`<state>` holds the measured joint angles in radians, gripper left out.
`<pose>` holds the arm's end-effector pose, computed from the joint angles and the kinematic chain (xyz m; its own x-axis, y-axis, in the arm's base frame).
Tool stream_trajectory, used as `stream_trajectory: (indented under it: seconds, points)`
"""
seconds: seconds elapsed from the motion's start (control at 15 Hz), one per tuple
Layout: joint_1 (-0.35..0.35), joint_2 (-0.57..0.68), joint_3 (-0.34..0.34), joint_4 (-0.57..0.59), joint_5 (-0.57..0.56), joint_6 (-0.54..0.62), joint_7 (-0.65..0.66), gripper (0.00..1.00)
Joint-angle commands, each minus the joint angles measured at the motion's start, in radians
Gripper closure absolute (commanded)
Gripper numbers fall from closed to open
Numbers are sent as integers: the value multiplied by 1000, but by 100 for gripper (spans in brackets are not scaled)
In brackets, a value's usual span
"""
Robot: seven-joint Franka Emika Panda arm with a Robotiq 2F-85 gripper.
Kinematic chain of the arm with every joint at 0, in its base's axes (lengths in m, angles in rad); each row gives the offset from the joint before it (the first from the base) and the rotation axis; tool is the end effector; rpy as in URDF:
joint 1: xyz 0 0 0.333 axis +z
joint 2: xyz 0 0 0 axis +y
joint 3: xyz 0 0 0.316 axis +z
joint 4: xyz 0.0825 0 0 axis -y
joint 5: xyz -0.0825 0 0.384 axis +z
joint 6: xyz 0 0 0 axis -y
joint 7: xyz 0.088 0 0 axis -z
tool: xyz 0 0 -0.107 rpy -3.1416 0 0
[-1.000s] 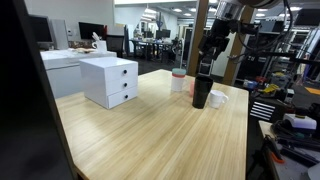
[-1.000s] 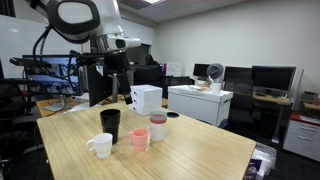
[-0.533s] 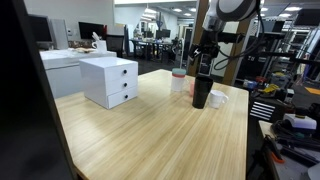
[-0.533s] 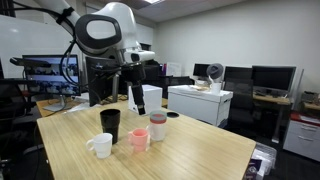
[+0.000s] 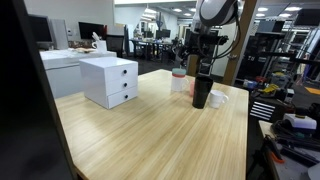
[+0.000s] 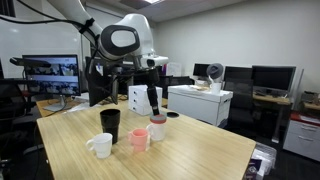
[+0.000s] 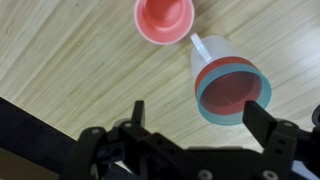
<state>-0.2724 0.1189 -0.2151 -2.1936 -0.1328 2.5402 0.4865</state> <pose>0.5032 -0.2634 0.3554 0.6255 -0.7383 0.2521 -0.7639 -0.6453 0.0057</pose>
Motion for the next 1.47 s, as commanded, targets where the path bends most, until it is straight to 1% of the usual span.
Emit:
stream_trajectory:
  seconds: [0.0,0.33,0.67,0.8,0.87,0.93,1.0,1.2,1.4]
  points:
    - [31,61,-28,64,32,-19,25,0]
    - [54,122,-47,100,55,-31,23,0]
    - [66,164,-56,100,78,-53,14,0]
    - [63,172,-52,93,109,-69,0,0]
    - [64,174,-52,89,119,-73,-2,12]
    - [65,178,-53,86,125,-80,0,27]
    - [64,178,-53,82,132,-84,-4,33]
    - [67,157,-54,68,143,-84,-11,57]
    - [70,126,-49,41,146,-80,-20,76]
